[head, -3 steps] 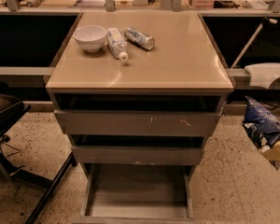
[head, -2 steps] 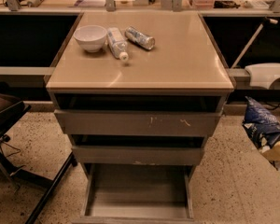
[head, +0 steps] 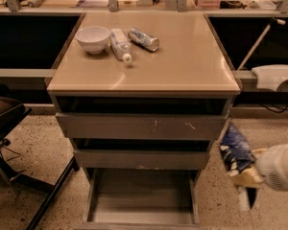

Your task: Place blue chip bag into bottom drawer

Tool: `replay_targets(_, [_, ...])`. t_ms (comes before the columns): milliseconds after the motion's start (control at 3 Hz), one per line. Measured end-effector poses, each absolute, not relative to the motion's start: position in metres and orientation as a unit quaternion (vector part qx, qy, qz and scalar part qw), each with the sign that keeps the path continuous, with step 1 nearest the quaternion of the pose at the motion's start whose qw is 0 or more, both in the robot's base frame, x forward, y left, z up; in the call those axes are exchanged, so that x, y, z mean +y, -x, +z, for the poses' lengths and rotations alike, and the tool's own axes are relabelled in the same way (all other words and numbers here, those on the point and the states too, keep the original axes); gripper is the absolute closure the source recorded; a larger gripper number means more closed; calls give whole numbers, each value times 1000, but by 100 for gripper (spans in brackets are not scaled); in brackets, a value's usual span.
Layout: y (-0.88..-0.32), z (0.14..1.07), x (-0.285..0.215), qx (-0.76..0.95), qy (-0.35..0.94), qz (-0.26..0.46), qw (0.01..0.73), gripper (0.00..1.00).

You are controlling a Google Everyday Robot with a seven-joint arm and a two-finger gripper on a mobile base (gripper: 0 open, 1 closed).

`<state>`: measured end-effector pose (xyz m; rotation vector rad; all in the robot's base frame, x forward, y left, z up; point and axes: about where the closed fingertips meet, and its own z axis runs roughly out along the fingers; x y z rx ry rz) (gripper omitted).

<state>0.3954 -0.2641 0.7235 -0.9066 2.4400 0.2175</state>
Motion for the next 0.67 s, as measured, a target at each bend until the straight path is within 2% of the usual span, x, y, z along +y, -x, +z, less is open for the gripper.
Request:
replay_targets(333, [-399, 645, -155, 885, 347, 175, 258, 100])
replay_targets(667, [-399, 588, -52, 857, 389, 256, 222, 100])
